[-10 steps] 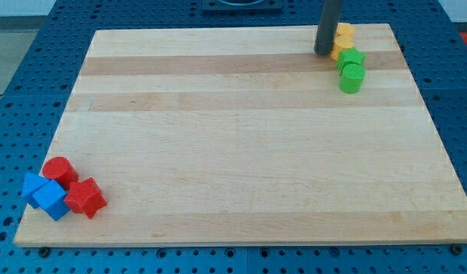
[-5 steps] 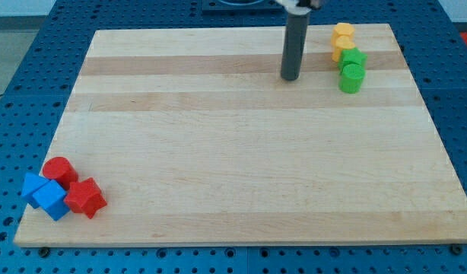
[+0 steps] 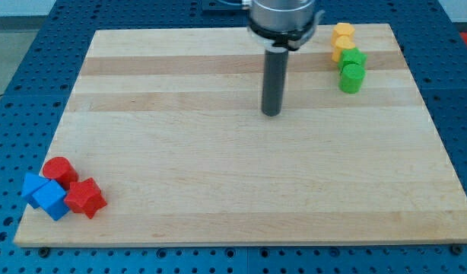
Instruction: Push the blue triangle towards the bottom center of the board
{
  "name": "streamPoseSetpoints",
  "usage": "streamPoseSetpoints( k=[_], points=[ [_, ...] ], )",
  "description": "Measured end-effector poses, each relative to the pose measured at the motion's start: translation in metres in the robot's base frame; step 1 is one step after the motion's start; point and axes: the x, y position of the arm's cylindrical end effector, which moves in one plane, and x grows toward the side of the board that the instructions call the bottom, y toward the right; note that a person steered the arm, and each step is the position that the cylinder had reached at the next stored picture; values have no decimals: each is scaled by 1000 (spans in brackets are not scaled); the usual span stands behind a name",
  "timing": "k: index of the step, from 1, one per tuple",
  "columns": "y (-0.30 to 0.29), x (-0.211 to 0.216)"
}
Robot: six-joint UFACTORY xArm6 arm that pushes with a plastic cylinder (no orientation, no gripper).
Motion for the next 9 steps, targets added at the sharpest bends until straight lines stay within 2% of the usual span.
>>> streamPoseSetpoints(
  k=[3,4,5,6,7,8,9],
  points=[
    [-44,139],
    [-96,165],
    [-127,121],
    [-192,32],
    [-318,50],
    [-336,68],
    [-329,151]
  ],
)
